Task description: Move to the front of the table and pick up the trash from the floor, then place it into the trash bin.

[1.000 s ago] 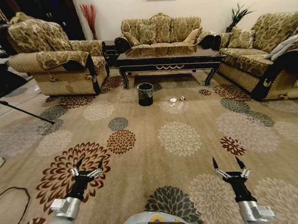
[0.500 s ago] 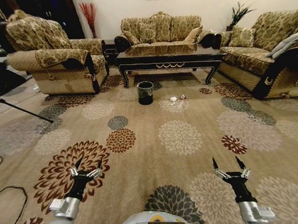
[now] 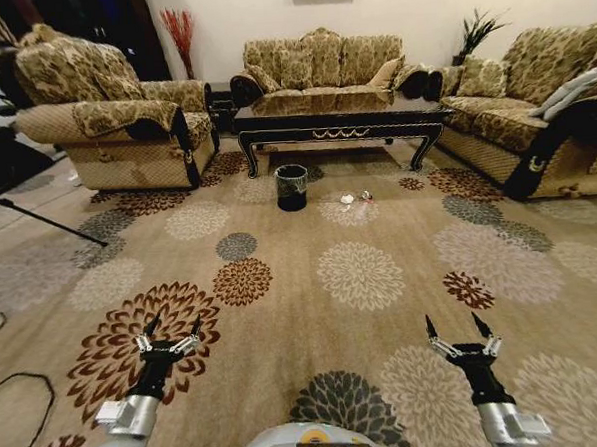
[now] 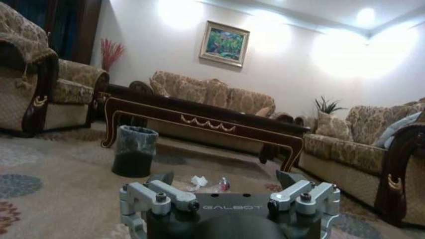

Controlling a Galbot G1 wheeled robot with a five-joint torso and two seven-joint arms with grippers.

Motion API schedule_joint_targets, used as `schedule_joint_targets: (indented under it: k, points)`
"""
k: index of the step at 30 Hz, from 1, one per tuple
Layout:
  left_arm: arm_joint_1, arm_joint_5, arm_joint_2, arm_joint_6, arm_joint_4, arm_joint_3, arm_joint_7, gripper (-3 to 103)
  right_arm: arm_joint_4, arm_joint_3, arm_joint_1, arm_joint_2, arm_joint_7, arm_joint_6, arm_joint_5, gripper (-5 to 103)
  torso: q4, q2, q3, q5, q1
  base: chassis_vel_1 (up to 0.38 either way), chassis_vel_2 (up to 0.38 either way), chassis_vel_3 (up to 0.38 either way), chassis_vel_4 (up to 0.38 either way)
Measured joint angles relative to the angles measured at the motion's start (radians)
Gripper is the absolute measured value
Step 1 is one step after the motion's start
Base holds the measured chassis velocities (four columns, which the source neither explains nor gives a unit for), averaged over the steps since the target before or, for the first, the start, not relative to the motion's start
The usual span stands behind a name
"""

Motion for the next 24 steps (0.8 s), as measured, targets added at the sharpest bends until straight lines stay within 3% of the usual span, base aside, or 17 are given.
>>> schedule_joint_targets:
  k: [8, 24]
  points:
    - [0.001, 0.005, -0.001, -0.005, 0.004, 0.003, 0.001, 100, -0.004, 0.002, 0.0, -0.002, 0.0, 0.003, -0.003, 100, -0.0001, 0.0, 0.003, 0.0, 0.0, -0.116, 0.089, 0.109, -0.095]
    - [-0.008, 0.004, -0.002, -0.006, 0.017, 0.002, 0.002, 100, -0.007, -0.014, 0.015, -0.002, 0.002, -0.009, -0.024, 100, 0.0, 0.0, 0.005, -0.0001, 0.001, -0.181, 0.208, 0.181, -0.2]
